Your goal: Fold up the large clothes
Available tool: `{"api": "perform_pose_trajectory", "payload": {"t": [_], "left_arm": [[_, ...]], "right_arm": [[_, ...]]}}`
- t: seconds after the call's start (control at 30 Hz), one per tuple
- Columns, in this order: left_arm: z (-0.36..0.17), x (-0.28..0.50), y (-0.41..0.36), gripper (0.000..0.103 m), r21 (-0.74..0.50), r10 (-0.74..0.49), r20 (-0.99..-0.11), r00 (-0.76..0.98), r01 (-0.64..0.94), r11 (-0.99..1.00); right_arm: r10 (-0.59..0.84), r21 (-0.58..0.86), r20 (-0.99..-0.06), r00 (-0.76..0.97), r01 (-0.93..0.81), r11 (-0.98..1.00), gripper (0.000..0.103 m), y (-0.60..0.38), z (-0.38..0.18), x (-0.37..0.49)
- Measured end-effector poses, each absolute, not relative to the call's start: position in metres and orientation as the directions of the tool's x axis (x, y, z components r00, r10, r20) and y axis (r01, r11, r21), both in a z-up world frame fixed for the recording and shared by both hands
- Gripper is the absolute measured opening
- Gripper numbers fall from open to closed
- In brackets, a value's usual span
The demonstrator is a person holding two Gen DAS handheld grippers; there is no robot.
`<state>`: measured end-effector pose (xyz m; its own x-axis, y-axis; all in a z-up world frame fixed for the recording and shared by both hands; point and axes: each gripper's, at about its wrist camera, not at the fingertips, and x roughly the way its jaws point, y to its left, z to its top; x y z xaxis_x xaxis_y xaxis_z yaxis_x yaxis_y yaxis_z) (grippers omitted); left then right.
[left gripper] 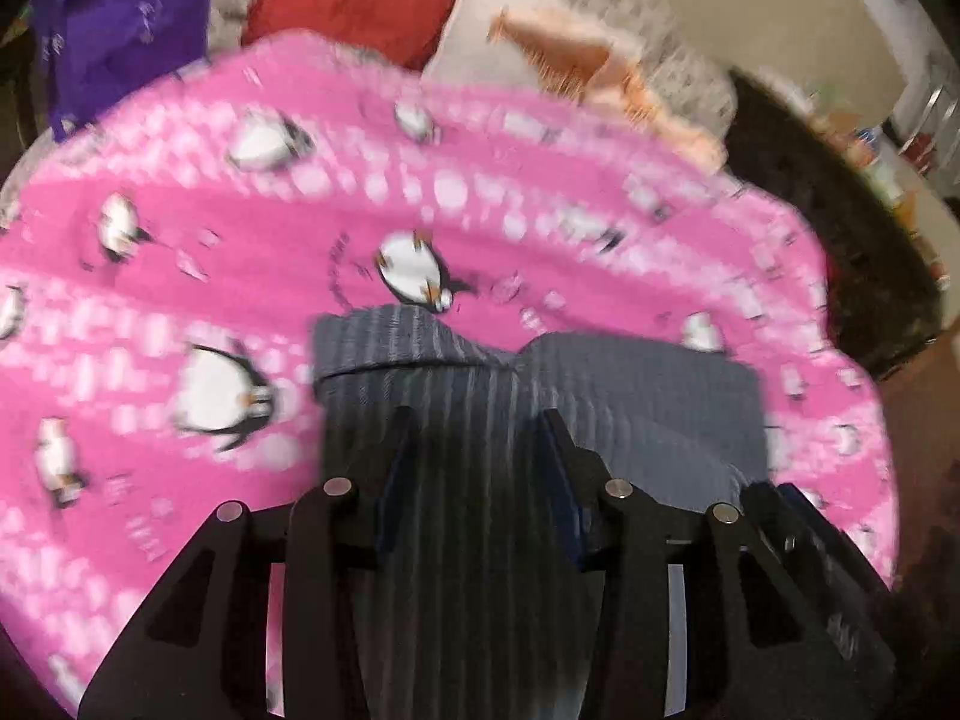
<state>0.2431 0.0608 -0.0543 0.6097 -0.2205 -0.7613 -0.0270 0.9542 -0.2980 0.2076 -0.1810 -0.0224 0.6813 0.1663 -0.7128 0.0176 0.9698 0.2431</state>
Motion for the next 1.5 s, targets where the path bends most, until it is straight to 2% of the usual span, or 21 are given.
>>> {"api": "perform_pose_trajectory", "payload": {"t": [0.07, 0.1, 0.13, 0.17, 0.2, 0.27, 0.4, 0.6, 0.73, 1.0, 1.07, 1.2, 1.5], "left_arm": [[-0.022, 0.204, 0.071, 0.04, -0.269, -0.217, -0.719, 0.66, 0.023, 0.963], [-0.01, 0.183, 0.074, 0.044, -0.245, -0.213, -0.701, 0.68, 0.051, 0.968], [0.003, 0.157, 0.076, 0.052, -0.219, -0.212, -0.685, 0.697, 0.08, 0.972], [0.011, 0.133, 0.079, 0.078, -0.196, -0.202, -0.675, 0.71, 0.091, 0.976], [0.017, 0.113, 0.08, 0.095, -0.181, -0.193, -0.662, 0.724, 0.095, 0.979], [0.024, 0.066, 0.081, 0.103, -0.148, -0.174, -0.641, 0.747, 0.102, 0.984], [0.01, 0.002, 0.068, 0.103, -0.068, -0.107, -0.71, 0.696, 0.083, 0.994], [0.004, -0.065, 0.032, 0.103, 0.006, -0.063, -0.683, 0.728, 0.091, 0.996], [-0.001, -0.056, 0.034, 0.103, -0.079, -0.087, -0.727, 0.681, 0.043, 0.996], [0.022, -0.056, 0.021, 0.103, -0.166, -0.169, -0.78, 0.603, 0.061, 0.984], [0.031, -0.056, 0.018, 0.103, -0.166, -0.166, -0.786, 0.595, 0.055, 0.985], [0.046, -0.055, 0.011, 0.103, -0.151, -0.149, -0.78, 0.607, 0.048, 0.987], [0.037, -0.06, 0.002, 0.103, -0.115, -0.106, -0.798, 0.593, 0.022, 0.993]], "right_arm": [[0.179, 0.228, -0.684, 0.707, -0.025, 0.973, 0.059, -0.19, 0.009, 0.183], [0.176, 0.204, -0.674, 0.717, -0.049, 0.978, 0.06, -0.192, 0.022, 0.169], [0.17, 0.173, -0.669, 0.724, -0.071, 0.982, 0.06, -0.195, 0.037, 0.15], [0.172, 0.159, -0.673, 0.719, -0.086, 0.984, 0.06, -0.197, 0.045, 0.137], [0.178, 0.148, -0.681, 0.71, -0.104, 0.983, 0.06, -0.199, 0.051, 0.122], [0.18, 0.123, -0.697, 0.694, -0.132, 0.984, 0.062, -0.204, 0.062, 0.084], [0.177, 0.109, -0.722, 0.669, -0.143, 0.984, 0.063, -0.212, 0.063, 0.023], [0.162, 0.11, -0.741, 0.651, -0.12, 0.987, 0.064, -0.217, 0.058, -0.027], [0.186, 0.126, -0.744, 0.642, -0.138, 0.982, 0.066, -0.216, 0.058, -0.045], [0.193, 0.121, -0.724, 0.663, -0.153, 0.981, 0.066, -0.214, 0.081, -0.068], [0.19, 0.109, -0.718, 0.67, -0.161, 0.981, 0.066, -0.211, 0.09, -0.072], [0.173, 0.078, -0.709, 0.684, -0.167, 0.983, 0.074, -0.206, 0.106, -0.08], [0.163, 0.068, -0.707, 0.688, -0.162, 0.984, 0.074, -0.206, 0.112, -0.089]]}}
